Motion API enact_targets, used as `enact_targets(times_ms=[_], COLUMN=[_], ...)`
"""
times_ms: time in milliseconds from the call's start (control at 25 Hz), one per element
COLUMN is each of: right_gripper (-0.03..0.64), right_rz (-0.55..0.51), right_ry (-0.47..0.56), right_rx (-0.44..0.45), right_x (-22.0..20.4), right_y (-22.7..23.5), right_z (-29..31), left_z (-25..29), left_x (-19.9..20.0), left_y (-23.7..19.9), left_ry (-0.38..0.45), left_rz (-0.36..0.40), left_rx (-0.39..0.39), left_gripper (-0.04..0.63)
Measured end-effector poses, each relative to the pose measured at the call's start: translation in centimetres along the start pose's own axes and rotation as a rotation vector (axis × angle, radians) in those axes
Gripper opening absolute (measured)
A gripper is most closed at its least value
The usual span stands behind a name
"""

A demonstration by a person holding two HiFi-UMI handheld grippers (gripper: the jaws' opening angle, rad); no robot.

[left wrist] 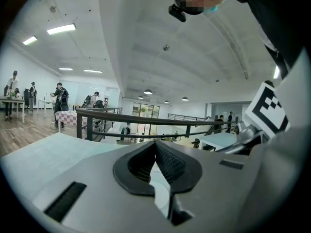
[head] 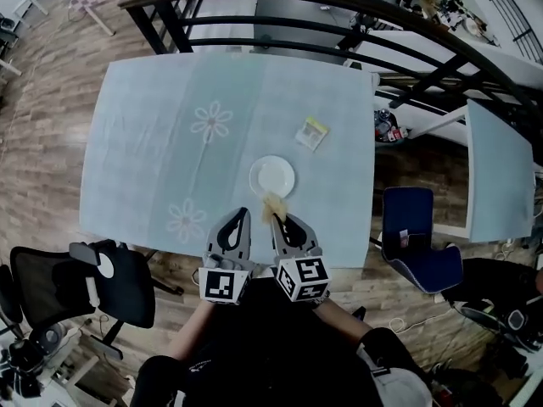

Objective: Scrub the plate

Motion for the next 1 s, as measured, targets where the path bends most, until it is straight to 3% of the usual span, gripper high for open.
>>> enact_targets(times_ms=[240,640,1000], right_gripper=[0.052,0.052,0.052], right_rz=[-0.009,0.03,0.049], right_ry=[-0.012,-0.015,-0.037], right_rx=[-0.005,-0.098,-0.126], right_x=[-1.1,-3.0,-5.3], right_y=[1.6,5.3,8.7], right_z=[1.2,5.1,10.2], left_z=[0.2,2.5,5.6], left_x=[-1.6,-5.0,-7.8], left_y=[0.4,-0.1,-0.5], left_ry=[-0.002,-0.068,-0.054], left_rz=[-0.008,-0.011,-0.004], left_rx=[0.015,-0.018,-0.032], left_gripper=[0.012,0.012,0.012])
Point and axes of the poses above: the fingertips, and each gripper's own axes: z forward along the fingers, y to its right, x out of its top, the point moved 8 cm from there along -z, backward along the fingers, and after that the axes turned 7 degrees about y, right-handed, at the moved point
